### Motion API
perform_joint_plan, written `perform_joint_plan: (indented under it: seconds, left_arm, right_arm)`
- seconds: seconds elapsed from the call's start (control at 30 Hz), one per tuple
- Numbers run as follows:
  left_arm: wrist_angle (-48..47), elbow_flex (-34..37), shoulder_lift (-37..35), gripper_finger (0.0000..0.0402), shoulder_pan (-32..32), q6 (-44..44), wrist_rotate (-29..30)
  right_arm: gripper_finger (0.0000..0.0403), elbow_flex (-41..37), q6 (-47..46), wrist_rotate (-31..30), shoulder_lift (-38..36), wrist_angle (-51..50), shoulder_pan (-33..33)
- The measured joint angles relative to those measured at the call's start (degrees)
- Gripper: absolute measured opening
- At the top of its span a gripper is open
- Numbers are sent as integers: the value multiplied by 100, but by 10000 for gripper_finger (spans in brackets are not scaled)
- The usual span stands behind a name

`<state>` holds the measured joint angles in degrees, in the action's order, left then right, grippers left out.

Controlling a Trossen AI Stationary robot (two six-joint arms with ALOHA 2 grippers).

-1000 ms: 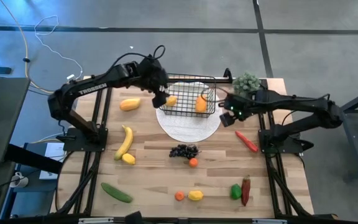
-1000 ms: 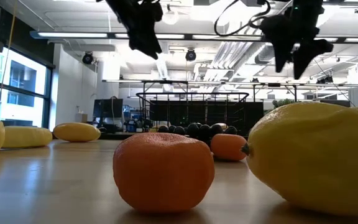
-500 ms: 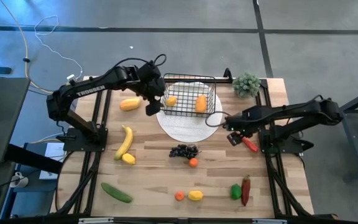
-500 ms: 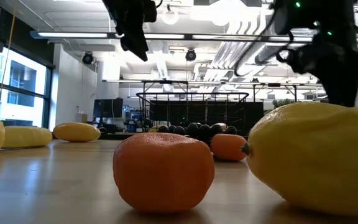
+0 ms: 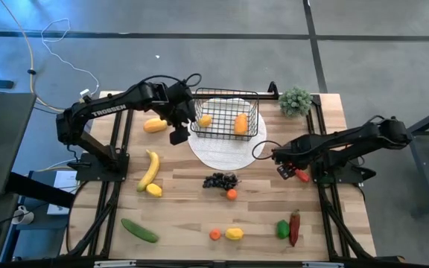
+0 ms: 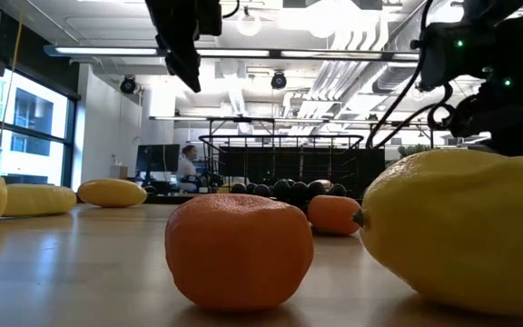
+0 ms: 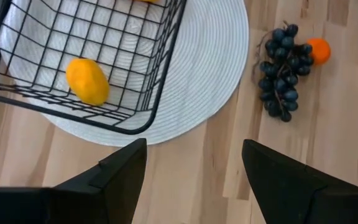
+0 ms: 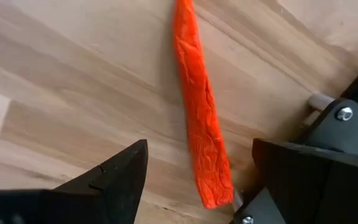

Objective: Build produce basket
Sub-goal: Put the carrot into the mesh basket

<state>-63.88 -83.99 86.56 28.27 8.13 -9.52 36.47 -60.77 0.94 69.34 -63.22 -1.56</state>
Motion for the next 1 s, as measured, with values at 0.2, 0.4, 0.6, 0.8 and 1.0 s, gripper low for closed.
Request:
perform_joint_plan:
  seconds: [0.2, 0.4, 0.6, 0.8, 1.0]
  left_arm:
    - [-44, 0, 0, 253, 2, -2, 69]
    - [-83, 0, 0, 253, 0, -3, 156]
    - [-83, 0, 0, 253, 2, -3, 158]
    - [-145, 0, 0, 253, 2, 191, 158]
    - [-281, 2, 0, 253, 2, 295, 158]
  right_arm:
    - [247, -175, -86, 6, 11, 233, 0]
    - [245, -361, -181, 37, 82, 486, 0]
    - [245, -629, -348, 298, 402, 752, 0]
    - [198, -621, -531, 462, 529, 853, 4]
    - [80, -602, -774, 524, 524, 891, 0]
